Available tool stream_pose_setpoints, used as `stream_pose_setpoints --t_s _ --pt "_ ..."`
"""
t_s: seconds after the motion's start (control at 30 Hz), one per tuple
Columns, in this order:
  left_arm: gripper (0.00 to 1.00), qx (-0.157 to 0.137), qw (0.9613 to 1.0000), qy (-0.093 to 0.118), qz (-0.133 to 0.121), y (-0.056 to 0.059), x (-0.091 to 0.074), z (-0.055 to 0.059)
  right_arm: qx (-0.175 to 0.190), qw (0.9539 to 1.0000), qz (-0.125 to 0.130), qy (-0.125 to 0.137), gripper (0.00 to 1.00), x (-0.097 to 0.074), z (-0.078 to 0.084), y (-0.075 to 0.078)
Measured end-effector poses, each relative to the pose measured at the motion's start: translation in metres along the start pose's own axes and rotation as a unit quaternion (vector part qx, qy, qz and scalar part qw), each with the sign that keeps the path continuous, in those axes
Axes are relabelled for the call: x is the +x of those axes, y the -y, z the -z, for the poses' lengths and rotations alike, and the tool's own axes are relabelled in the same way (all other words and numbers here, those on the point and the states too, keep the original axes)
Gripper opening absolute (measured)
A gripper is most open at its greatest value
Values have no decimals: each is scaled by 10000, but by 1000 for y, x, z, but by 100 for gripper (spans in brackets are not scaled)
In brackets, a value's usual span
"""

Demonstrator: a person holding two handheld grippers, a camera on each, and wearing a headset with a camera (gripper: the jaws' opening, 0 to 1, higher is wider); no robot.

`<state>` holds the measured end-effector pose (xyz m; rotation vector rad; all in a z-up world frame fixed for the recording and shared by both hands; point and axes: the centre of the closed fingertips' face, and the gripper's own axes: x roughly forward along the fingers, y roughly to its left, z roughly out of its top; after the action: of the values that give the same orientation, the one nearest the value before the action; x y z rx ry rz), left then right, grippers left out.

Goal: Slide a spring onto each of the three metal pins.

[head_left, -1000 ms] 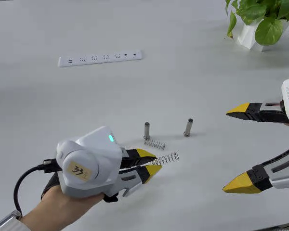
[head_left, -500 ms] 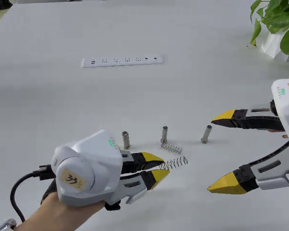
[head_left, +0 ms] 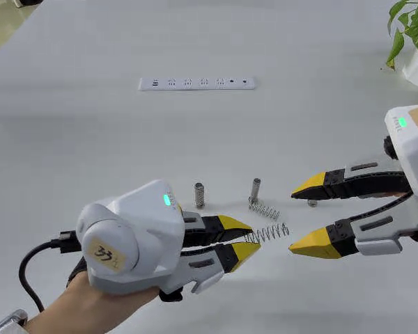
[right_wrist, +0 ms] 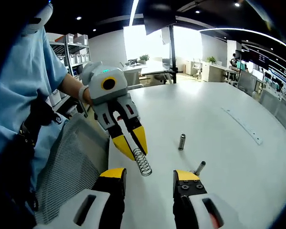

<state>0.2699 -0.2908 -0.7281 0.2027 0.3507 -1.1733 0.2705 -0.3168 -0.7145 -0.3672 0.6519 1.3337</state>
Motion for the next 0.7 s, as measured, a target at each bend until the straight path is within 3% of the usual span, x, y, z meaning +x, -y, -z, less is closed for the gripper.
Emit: stream_pose_setpoints --t_s 0.1,0.2,0.43,0.7 --pt "7 -21 10000 12 -13 0 -3 2 180 9995 -273 55 28 4 -2 -4" --pt "7 -37 10000 21 -1 0 -5 2 193 9991 -364 54 21 7 -2 -3" --pt "7 -50 9999 65 86 2 -7 4 390 9967 -714 1 15 12 0 -8" --pt "7 -80 9996 119 226 6 -8 5 303 9951 -924 -169 10 13 5 -15"
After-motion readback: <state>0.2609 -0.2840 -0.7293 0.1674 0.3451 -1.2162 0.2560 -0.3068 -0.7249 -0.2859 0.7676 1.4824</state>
